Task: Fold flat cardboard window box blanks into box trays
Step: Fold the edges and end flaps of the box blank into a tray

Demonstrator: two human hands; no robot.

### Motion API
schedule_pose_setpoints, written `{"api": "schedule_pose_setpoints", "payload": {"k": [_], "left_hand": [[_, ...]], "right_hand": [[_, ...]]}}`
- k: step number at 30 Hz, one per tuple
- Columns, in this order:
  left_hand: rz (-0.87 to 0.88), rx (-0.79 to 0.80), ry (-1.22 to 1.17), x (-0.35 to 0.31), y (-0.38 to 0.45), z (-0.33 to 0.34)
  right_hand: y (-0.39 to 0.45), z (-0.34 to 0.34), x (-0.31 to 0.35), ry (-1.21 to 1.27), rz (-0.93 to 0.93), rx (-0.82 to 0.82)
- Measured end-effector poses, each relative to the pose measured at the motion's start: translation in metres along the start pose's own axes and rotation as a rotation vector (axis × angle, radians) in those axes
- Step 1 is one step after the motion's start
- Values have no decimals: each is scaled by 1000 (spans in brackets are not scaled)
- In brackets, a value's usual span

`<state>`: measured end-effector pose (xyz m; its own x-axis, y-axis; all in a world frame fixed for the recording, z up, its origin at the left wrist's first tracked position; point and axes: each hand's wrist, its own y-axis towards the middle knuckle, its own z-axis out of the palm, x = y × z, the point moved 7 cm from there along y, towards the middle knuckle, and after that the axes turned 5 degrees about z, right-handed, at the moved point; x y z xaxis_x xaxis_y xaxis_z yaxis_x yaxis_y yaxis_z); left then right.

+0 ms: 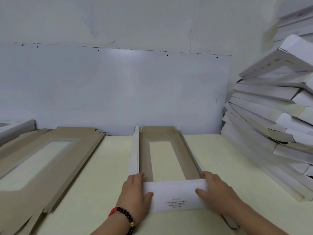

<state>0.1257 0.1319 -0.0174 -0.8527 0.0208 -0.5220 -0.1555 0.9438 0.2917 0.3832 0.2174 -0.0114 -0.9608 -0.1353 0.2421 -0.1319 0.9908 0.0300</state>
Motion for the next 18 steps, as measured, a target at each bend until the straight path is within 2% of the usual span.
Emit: {"api": "schedule_pose_setpoints", "payload": {"k": [3, 4, 6, 9, 11, 16, 18], "left_hand": [[43, 50, 258, -12, 2, 20], [58, 95, 339, -16, 3, 29], [119, 180, 439, -29, 3, 46], [168, 304, 517, -37, 3, 64], [177, 383, 542, -33, 2, 71], [95, 499, 633, -15, 3, 70], [67, 501, 677, -7, 3, 66]], "right_hand": [[-12, 8, 33, -257, -106, -205], [-19, 10, 47, -236, -180, -271], [-34, 17, 83, -176, -375, -305], [-38, 37, 117, 169, -549, -148], [-36, 51, 122, 257, -634, 37], [-13, 65, 80, -154, -488, 149], [-4, 65, 61, -227, -408, 194]]}}
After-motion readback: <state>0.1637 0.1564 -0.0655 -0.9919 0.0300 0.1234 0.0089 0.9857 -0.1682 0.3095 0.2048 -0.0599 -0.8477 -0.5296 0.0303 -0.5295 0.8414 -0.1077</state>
